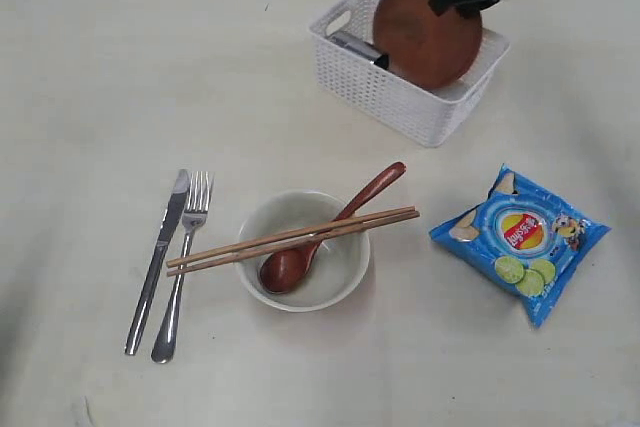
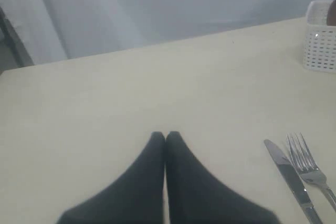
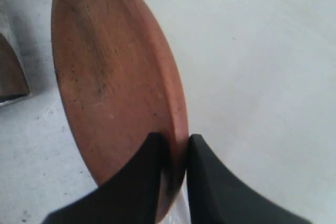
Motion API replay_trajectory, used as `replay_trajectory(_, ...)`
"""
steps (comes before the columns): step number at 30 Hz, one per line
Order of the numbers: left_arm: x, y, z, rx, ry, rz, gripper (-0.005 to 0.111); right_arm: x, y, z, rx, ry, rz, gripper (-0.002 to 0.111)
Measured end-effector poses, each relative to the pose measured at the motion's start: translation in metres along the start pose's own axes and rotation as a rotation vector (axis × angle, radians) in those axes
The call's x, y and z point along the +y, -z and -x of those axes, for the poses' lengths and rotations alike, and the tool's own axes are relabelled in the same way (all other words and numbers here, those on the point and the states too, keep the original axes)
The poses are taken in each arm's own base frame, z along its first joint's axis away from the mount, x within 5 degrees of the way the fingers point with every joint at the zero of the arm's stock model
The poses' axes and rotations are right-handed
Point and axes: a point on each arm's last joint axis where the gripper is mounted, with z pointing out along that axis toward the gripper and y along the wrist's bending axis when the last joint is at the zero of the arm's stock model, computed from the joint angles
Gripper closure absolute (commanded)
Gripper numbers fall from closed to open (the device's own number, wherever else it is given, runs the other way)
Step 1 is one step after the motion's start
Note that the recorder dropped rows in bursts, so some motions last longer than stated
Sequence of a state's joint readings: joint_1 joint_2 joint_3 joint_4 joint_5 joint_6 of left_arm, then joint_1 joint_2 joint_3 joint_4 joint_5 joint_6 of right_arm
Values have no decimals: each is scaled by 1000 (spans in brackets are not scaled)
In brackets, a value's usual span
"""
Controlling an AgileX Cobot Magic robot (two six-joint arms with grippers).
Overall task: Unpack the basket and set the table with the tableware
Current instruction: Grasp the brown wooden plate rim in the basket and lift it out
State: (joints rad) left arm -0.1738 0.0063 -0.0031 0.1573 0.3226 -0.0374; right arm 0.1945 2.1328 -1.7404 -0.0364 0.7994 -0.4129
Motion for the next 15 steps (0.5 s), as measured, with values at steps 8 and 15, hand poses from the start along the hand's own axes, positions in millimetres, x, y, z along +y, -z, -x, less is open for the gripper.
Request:
replay_trajectory(8, 0, 0, 0, 0, 0, 0, 107, -53, 27, -22, -8, -199, -83, 109)
replay_trajectory(15, 0, 0, 0, 0, 0, 0, 107, -68, 58, -25, -65, -342, -127, 109)
